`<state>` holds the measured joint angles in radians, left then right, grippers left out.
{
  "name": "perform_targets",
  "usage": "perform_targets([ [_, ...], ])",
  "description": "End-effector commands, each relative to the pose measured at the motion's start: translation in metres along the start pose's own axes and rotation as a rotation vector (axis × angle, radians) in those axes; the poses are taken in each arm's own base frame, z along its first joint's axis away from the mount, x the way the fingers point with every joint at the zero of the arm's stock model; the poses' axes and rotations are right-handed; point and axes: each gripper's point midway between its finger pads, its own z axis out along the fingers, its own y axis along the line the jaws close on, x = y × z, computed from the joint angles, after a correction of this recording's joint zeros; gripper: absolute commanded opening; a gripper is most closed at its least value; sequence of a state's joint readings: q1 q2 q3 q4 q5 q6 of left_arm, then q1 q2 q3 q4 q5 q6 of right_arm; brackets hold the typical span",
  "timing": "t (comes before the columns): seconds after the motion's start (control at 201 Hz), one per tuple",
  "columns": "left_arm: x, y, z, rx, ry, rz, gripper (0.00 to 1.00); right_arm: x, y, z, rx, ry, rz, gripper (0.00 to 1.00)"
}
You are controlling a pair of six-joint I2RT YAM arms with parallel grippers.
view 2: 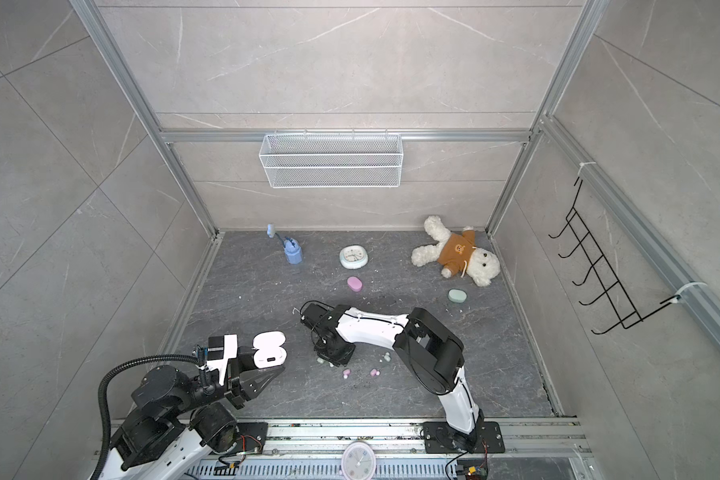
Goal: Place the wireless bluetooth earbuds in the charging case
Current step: 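Close the right gripper on the white earbud and lift it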
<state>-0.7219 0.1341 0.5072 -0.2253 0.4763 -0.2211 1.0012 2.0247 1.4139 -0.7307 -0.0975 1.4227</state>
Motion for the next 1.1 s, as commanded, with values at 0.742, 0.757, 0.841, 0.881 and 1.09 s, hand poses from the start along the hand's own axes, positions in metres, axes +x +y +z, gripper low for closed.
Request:
perform_targets([
  [0.742, -0.015, 0.002, 0.017, 0.030, -0.028, 0.002, 0.31, -0.019, -0.019, -0.032, -0.063, -0.128, 0.012, 0.14],
  [0.757, -0.015, 0.003, 0.018, 0.030, -0.027, 0.002, 0.30, -0.020, -0.020, -0.035, -0.065, -0.132, 0.012, 0.14],
  [0.841, -0.017, 0.007, 0.027, 0.033, -0.030, 0.005, 0.30, -0.026, -0.020, -0.052, -0.100, -0.158, 0.003, 0.14],
  [0.881, -0.017, 0.009, 0.031, 0.034, -0.030, 0.005, 0.30, -0.028, -0.020, -0.061, -0.120, -0.171, 0.002, 0.14],
  [1.09, -0.018, 0.026, 0.055, 0.023, -0.047, 0.008, 0.30, -0.042, -0.021, -0.114, -0.263, -0.231, -0.009, 0.14],
])
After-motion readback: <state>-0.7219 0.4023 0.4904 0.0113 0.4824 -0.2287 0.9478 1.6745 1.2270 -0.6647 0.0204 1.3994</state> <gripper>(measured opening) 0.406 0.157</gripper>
